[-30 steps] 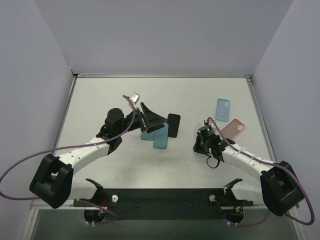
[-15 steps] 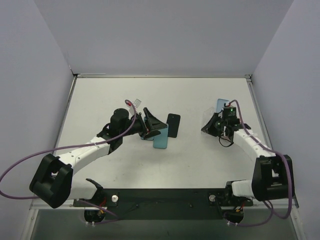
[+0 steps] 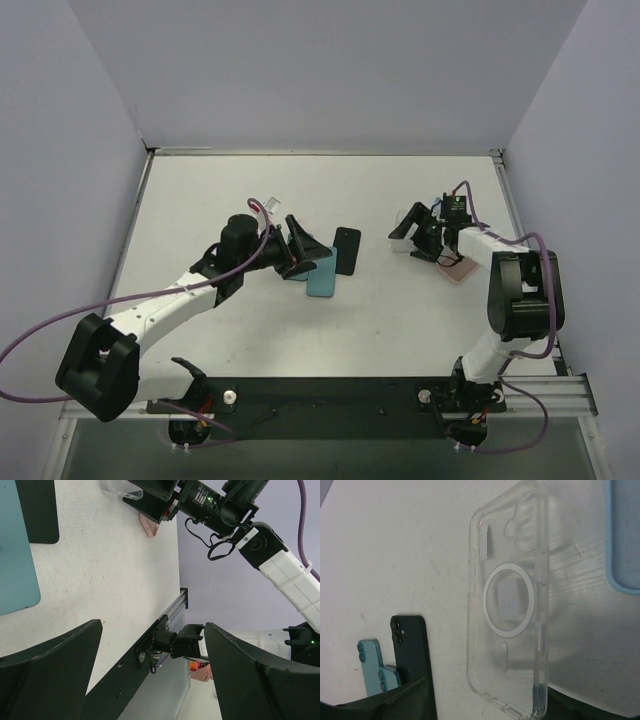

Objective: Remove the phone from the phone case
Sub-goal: Place the phone case at the center of the board, then reset both arms

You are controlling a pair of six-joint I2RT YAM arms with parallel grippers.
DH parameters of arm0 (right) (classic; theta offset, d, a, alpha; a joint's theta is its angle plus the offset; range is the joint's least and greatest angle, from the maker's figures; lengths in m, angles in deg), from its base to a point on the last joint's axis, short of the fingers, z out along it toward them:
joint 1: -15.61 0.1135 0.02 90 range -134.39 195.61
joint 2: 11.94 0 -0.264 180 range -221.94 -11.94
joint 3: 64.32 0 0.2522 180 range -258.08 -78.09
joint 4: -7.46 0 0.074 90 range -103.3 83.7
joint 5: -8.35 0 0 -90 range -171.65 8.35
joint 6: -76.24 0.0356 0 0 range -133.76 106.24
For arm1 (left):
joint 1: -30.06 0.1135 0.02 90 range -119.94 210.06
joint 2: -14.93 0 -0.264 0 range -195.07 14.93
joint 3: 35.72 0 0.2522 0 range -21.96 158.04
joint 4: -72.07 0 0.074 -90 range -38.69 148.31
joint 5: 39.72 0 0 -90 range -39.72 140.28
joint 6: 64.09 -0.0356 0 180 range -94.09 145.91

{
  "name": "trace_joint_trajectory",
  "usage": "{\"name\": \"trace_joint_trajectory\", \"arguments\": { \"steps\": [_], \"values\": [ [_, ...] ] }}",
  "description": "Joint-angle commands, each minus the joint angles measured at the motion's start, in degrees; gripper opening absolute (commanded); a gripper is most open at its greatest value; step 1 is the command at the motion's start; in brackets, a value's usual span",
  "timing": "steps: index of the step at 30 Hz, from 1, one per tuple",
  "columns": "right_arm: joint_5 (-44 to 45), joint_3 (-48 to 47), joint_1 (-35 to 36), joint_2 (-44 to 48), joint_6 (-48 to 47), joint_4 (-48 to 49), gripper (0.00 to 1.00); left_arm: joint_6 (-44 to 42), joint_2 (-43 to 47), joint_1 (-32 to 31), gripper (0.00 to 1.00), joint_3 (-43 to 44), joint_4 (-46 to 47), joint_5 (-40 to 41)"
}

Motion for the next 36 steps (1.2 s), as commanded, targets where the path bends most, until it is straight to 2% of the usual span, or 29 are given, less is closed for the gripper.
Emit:
{"name": "trace_joint_trajectory", "arguments": {
  "steps": [1, 7, 14, 19, 26, 31, 36],
  "values": [
    [4.54, -1.87, -0.17, 3.8, -1.71, -5.68, 0.82, -2.15, 0.07, -0.34, 0.95, 3.02, -1.04, 1.1],
    [11.92, 2.08, -0.26, 10.65, -1.89, -13.16, 0.85, -2.85, -0.9, -0.25, 0.95, 4.25, -1.82, 0.75],
    [16.5, 10.25, -0.26, 25.56, -1.71, -18.33, 0.87, -8.02, 1.73, 0.63, 0.95, 6.71, -6.74, 0.65],
    [18.43, 13.95, -0.35, 38.49, -2.85, -24.14, 0.88, -16.62, 9.19, 1.16, 0.95, 7.33, -18.14, 3.11],
    [24.49, 14.66, -0.26, 50.64, -4.26, -33.71, 0.88, -24.02, 21.5, 4.05, 0.95, 5.93, -34.68, 7.33],
    [30.2, 14.22, -0.35, 54.25, -4.61, -37.59, 0.89, -24.39, 32.22, 5.2, 0.96, 4.44, -45.22, 15.59],
    [32.67, 16.75, -0.26, 57.67, -3.21, -39.09, 0.88, -21.84, 41.0, 5.55, 0.97, 1.1, -49.46, 20.42]
  ]
}}
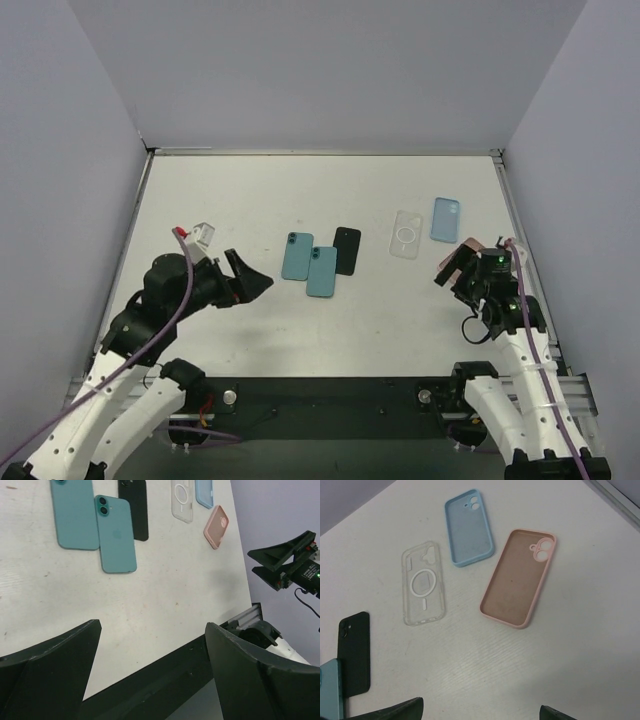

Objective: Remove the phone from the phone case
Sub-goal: Reset both arms

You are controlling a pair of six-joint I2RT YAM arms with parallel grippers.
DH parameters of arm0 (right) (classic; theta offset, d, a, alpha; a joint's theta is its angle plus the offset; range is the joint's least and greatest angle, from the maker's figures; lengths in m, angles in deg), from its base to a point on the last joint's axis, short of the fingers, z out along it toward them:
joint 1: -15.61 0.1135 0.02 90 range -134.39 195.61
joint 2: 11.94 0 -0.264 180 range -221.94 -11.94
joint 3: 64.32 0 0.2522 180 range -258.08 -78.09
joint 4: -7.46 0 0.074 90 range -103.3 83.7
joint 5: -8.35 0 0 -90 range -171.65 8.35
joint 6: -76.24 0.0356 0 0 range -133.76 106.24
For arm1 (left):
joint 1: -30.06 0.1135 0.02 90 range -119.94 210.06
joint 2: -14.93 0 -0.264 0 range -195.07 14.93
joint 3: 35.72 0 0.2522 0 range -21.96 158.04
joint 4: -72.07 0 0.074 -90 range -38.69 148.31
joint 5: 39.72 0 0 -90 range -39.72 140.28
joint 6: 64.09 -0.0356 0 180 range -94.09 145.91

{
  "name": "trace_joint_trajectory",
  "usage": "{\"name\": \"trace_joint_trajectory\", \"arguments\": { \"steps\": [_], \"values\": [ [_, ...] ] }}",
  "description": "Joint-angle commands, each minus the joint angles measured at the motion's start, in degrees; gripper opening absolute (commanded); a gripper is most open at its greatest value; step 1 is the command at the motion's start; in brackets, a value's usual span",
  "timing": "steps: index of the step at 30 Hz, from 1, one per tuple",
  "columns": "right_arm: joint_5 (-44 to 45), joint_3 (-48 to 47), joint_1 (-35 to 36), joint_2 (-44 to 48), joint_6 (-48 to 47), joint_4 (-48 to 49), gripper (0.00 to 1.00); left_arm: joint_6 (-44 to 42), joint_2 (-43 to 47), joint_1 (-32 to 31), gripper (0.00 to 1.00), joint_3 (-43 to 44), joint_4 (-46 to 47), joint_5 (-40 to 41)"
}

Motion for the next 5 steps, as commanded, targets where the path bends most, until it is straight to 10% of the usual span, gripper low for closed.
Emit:
{"name": "trace_joint_trajectory", "arguments": {
  "steps": [1, 5],
  "values": [
    [5.63, 2.64, -0.24, 3.51, 0.1, -4.16, 0.87, 0.8, 6.26, 0.61, 0.97, -2.49, -8.41, 6.75],
    [6.6, 2.12, -0.24, 5.19, 0.1, -4.25, 0.86, 0.9, 8.64, 0.61, 0.97, -2.15, -11.32, 9.73]
  ]
}}
